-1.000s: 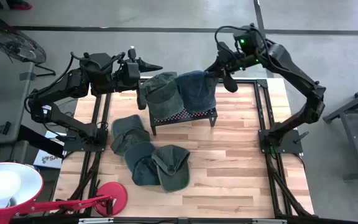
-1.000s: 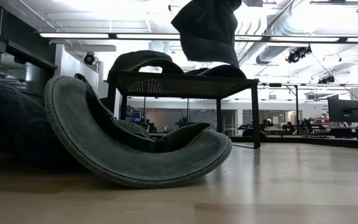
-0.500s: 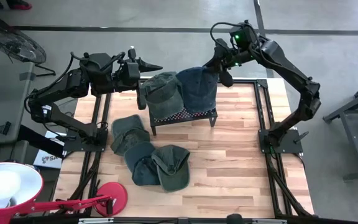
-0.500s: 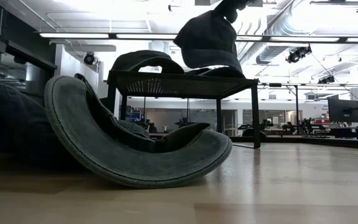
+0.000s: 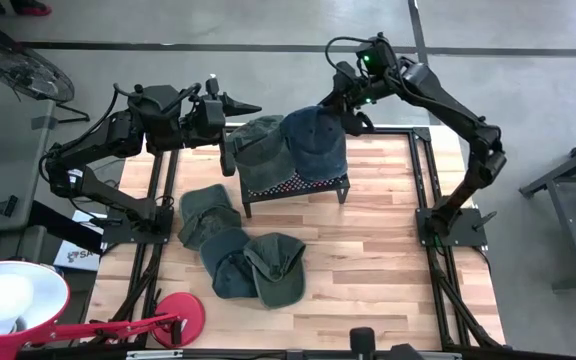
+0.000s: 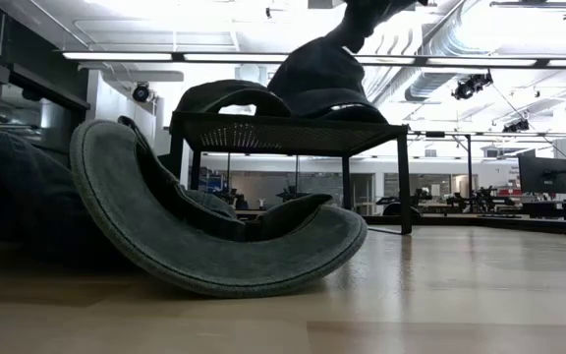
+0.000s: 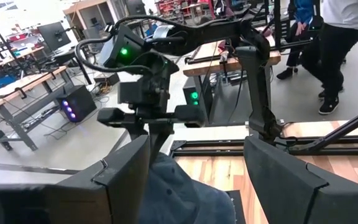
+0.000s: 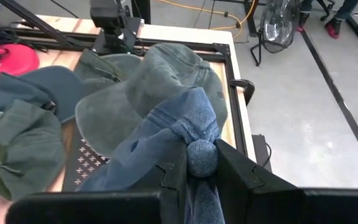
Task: Pick & Place hat
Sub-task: Stack the dark blue cap on top of the dark blue cap on the shelf, then stack the dark green cap on top of the dark green cap on the shelf
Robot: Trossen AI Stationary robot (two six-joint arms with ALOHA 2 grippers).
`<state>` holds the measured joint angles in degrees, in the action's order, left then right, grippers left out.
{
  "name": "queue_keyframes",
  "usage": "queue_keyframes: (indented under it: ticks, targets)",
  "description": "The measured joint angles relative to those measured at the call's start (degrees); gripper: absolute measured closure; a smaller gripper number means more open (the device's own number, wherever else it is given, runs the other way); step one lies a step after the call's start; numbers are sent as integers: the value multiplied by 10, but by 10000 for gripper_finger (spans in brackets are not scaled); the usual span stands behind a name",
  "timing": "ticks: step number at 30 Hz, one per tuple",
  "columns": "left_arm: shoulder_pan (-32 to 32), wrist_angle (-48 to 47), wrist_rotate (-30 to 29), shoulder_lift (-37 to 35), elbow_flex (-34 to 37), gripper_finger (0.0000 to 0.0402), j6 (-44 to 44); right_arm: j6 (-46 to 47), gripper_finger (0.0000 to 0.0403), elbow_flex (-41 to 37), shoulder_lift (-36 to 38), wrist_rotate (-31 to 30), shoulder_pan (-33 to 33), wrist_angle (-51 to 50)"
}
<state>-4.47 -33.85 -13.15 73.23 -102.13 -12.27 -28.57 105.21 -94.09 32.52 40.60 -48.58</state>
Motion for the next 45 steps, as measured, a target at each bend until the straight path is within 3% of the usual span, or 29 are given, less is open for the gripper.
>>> queue_keyframes:
  ticks: [4, 8, 13, 32, 40, 45]
  targets:
    - [0, 2, 0, 0, 0, 144, 4, 0, 349, 0, -5, -24, 0, 5]
    - [0, 1, 0, 0, 0, 144, 5, 5, 306, 0, -5, -59, 0, 5]
    - [0, 1, 0, 0, 0, 144, 5, 30, 272, 0, -5, -59, 0, 10]
    - [0, -16, 8, 0, 0, 144, 32, 136, 266, 0, 32, -105, -9, 58]
    - [0, -96, 54, 0, 0, 144, 63, 136, 265, 0, 96, -110, -70, -12]
    - [0, -160, 72, 0, 0, 144, 106, 202, 265, 0, 125, -185, -140, -83]
